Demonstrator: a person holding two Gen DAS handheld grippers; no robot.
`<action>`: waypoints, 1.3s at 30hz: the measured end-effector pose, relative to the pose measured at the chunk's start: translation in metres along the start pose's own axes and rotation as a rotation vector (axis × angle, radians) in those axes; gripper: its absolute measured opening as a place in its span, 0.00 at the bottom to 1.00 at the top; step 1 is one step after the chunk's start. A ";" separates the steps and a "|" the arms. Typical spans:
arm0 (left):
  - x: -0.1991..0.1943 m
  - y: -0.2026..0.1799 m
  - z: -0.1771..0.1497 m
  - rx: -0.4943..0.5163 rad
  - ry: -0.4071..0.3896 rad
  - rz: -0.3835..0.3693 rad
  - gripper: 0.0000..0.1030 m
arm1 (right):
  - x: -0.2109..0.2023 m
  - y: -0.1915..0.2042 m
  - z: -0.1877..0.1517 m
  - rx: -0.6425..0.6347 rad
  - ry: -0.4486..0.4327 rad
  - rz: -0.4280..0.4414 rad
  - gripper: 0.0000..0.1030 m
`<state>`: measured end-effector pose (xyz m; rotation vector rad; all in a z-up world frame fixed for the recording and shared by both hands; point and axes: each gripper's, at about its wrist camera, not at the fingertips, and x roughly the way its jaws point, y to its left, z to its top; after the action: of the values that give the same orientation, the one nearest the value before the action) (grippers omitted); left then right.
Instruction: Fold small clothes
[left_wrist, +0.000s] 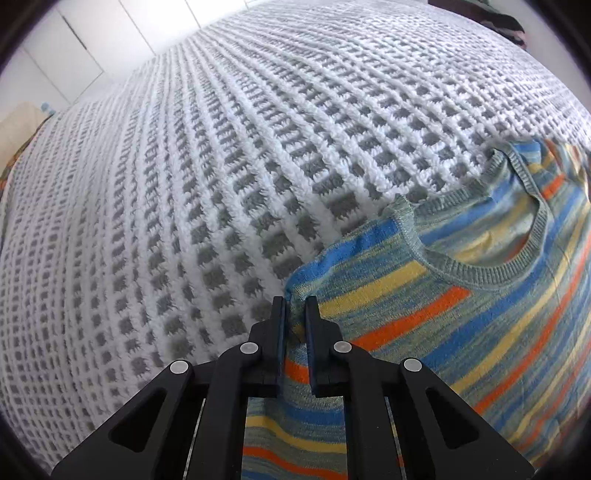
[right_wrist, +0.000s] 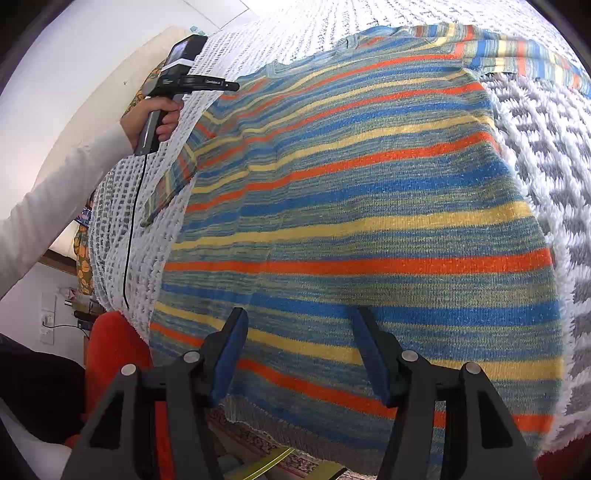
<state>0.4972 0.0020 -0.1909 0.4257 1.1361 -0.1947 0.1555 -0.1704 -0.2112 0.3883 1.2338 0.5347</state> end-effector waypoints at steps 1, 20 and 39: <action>0.007 0.002 -0.002 0.010 0.013 0.014 0.07 | -0.001 0.001 0.000 -0.002 -0.002 -0.001 0.57; -0.068 0.064 -0.060 -0.314 -0.109 0.028 0.71 | -0.155 -0.173 0.117 0.283 -0.366 -0.193 0.57; -0.202 -0.027 -0.281 -0.697 -0.162 -0.295 0.84 | -0.086 -0.209 0.164 0.446 -0.310 0.041 0.59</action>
<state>0.1692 0.0843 -0.1128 -0.3714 1.0286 -0.0770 0.3285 -0.3899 -0.2119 0.8417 1.0382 0.2163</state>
